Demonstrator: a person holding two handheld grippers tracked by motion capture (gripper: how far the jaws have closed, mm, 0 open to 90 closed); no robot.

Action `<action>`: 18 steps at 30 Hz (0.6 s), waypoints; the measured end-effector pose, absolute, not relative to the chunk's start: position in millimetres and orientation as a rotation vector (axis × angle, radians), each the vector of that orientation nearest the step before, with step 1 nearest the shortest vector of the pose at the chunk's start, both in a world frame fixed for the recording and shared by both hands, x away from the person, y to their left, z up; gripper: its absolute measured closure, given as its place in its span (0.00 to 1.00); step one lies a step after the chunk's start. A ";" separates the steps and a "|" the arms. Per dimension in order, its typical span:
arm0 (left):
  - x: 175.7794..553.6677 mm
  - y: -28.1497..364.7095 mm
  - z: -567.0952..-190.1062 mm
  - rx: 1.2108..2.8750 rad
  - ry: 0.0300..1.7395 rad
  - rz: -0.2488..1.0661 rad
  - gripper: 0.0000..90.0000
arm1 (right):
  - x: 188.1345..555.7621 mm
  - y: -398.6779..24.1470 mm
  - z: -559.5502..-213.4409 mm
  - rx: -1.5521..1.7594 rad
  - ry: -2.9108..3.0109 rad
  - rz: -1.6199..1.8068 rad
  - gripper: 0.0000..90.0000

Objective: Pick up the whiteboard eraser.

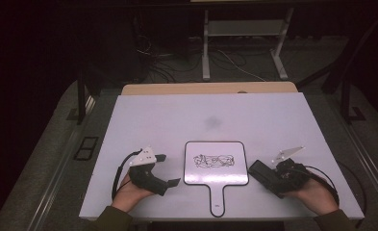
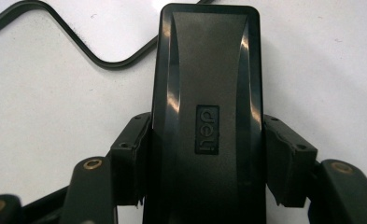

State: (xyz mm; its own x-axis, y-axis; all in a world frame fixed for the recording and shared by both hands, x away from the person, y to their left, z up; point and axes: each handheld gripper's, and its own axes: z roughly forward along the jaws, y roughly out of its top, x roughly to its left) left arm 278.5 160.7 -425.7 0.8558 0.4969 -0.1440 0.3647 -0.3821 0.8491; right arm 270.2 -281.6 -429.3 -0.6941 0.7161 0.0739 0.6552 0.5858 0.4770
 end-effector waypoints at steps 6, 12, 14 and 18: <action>278.5 160.7 -425.7 2.012 0.629 0.163 0.00 | 270.9 -283.3 -427.9 1.164 2.665 0.754 0.43; 278.7 160.6 -426.1 2.010 0.631 0.161 0.00 | 271.7 -287.8 -424.0 1.167 2.644 0.799 0.43; 278.5 160.5 -426.1 2.010 0.631 0.160 0.00 | 272.2 -289.5 -422.7 1.160 2.632 0.816 0.43; 278.2 160.2 -426.0 2.010 0.631 0.161 0.00 | 272.9 -293.0 -421.2 1.157 2.623 0.854 0.43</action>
State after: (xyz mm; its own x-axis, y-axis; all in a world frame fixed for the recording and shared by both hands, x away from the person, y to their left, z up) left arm 278.2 160.2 -426.0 0.8561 0.4958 -0.1459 0.3652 -0.3806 0.8496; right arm 272.9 -293.0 -421.2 -0.6913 0.7172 0.0886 0.6317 0.5403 0.5559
